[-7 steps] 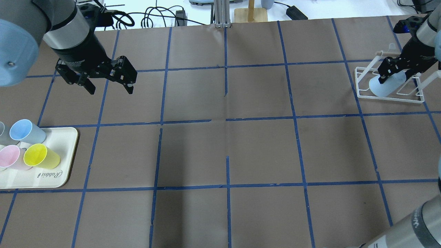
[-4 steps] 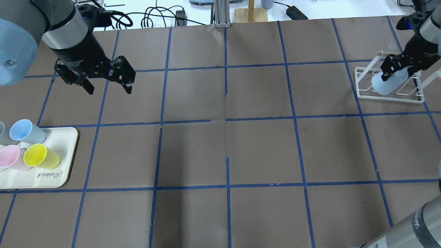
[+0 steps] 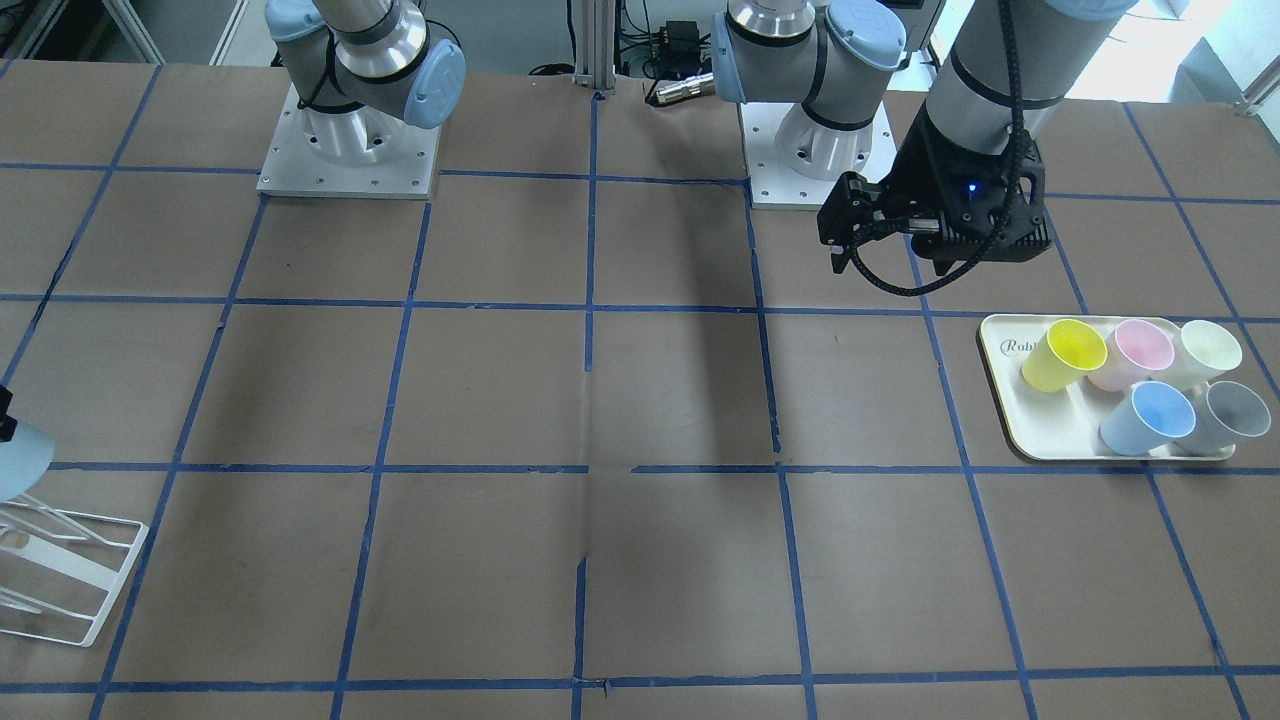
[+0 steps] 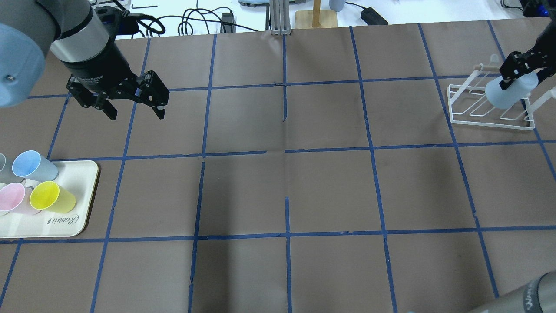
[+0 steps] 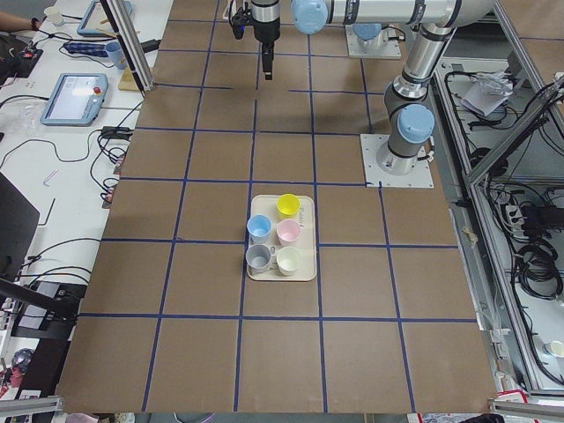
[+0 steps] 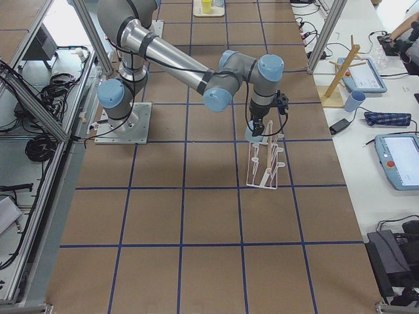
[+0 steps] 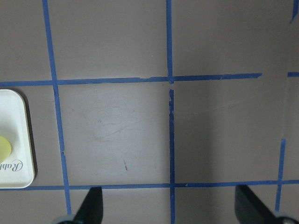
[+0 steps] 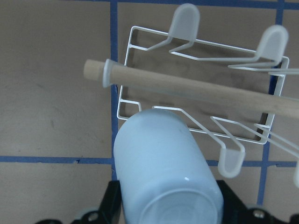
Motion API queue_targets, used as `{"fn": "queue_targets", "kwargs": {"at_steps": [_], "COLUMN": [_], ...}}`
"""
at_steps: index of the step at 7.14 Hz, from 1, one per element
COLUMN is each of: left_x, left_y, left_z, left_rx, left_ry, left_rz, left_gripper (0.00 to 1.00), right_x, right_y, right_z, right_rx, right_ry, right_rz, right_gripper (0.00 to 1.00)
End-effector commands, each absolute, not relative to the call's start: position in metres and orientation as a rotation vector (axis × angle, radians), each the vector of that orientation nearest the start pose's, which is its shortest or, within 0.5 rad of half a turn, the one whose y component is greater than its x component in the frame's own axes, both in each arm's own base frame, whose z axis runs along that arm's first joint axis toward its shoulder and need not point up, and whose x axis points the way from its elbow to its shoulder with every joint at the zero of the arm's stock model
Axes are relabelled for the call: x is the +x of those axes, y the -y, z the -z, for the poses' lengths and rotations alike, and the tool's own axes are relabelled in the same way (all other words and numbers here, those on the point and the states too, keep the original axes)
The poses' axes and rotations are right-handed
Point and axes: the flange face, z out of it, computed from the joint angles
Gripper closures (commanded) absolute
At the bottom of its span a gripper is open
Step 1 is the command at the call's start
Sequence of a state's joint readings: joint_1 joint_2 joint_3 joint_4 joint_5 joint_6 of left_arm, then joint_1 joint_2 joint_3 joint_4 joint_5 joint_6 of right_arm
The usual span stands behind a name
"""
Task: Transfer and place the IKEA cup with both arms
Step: 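Lift the cup with the right gripper while the left gripper moves to meet it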
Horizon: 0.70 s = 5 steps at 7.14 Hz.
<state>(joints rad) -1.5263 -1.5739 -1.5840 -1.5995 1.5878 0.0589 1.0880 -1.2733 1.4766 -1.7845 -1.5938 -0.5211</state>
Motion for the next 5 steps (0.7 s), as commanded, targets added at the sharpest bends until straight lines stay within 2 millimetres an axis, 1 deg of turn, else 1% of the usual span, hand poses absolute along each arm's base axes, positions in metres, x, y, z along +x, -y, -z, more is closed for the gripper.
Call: {"fn": "queue_targets", "kwargs": {"at_steps": [1, 2, 3, 4, 5], "left_x": [-0.107, -0.108, -0.116, -0.131, -0.137], "left_y": [0.498, 0.503, 0.509, 0.511, 0.508], "left_z": [-0.474, -0.473, -0.475, -0.481, -0.479], "left_rx": [0.017, 0.015, -0.012, -0.021, -0.029], "left_ry": [-3.128, -3.138, -3.223, -3.389, -3.452], "left_rz": [-0.073, -0.068, -0.058, -0.024, -0.043], "left_gripper": [0.00, 0.00, 0.00, 0.00, 0.00], "right_x": [-0.155, -0.145, -0.127, -0.106, -0.088], "right_y": [0.579, 0.571, 0.567, 0.565, 0.561], "right_z": [-0.458, -0.473, -0.485, -0.494, -0.498], "right_rx": [-0.061, -0.084, -0.112, -0.148, -0.151], "right_ry": [-3.153, -3.124, -3.017, -2.831, -2.688], "right_rz": [-0.044, -0.065, -0.013, 0.067, 0.104], "right_gripper": [0.62, 0.62, 0.63, 0.63, 0.63]}}
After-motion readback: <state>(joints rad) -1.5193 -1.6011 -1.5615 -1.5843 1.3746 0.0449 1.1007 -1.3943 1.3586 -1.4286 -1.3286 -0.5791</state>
